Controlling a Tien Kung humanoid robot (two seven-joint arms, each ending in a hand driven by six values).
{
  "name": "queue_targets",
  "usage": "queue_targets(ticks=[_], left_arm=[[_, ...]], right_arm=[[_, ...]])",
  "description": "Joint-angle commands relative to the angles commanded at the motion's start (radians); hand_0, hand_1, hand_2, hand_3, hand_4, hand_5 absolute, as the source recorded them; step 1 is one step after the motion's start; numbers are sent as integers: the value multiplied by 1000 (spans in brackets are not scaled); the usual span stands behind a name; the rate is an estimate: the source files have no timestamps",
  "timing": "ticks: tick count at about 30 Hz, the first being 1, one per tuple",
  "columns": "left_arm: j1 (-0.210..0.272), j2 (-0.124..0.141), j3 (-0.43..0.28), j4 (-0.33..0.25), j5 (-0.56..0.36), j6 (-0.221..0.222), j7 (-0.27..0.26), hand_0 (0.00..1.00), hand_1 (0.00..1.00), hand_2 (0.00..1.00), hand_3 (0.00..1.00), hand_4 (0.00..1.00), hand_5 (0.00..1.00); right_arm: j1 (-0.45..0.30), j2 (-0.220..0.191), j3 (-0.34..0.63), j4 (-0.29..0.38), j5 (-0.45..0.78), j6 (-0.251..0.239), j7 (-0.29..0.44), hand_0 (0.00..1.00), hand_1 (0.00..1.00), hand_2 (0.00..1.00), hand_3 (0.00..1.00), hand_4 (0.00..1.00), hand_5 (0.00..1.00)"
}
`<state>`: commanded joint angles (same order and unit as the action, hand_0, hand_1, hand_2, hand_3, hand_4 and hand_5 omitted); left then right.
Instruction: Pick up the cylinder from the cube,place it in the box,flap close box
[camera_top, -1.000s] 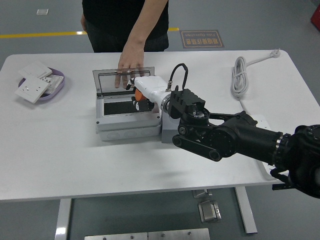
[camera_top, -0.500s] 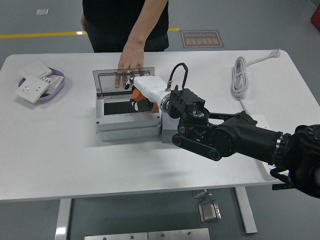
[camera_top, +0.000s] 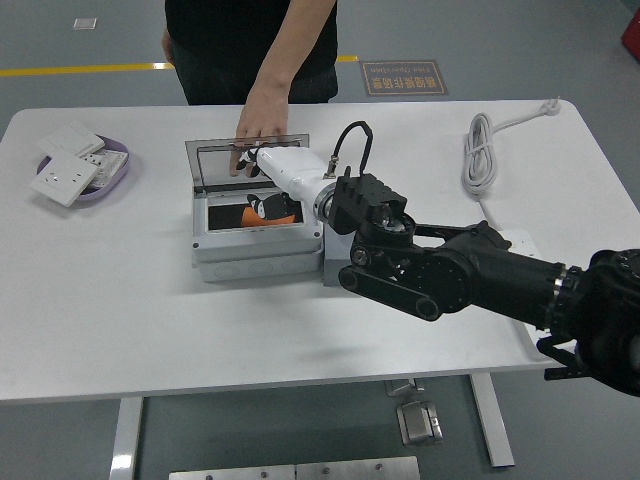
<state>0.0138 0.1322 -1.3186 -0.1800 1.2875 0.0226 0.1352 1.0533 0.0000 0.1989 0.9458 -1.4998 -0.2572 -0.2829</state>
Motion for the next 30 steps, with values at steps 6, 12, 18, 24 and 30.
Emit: queue_targets(ticks=[6, 12, 18, 24, 30], left_arm=[[7, -6, 3, 0, -4, 0, -2, 576, 609, 560, 595, 638, 236], [21, -13, 10, 0, -13, 2, -3, 576, 608, 560, 596, 636, 234], [20, -10, 14, 0, -13, 0, -7, 575, 606, 560, 596, 627, 224], [12, -6, 42, 0, -32, -4, -19, 575, 605, 560, 596, 627, 223], [13, -6, 39, 0, -35, 2, -15, 575, 605, 560, 596, 626, 222]], right_arm=[[4, 0, 40, 46, 0, 16, -7, 816, 719, 725, 809, 591, 124], [18, 0, 89, 98, -4, 33, -16, 814, 717, 722, 802, 594, 127], [46, 0, 120, 83, 2, 42, -17, 814, 716, 717, 796, 598, 126], [62, 0, 137, 25, 26, 43, -3, 813, 713, 715, 790, 600, 131], [69, 0, 150, -75, 58, 35, 27, 811, 712, 713, 789, 603, 135]])
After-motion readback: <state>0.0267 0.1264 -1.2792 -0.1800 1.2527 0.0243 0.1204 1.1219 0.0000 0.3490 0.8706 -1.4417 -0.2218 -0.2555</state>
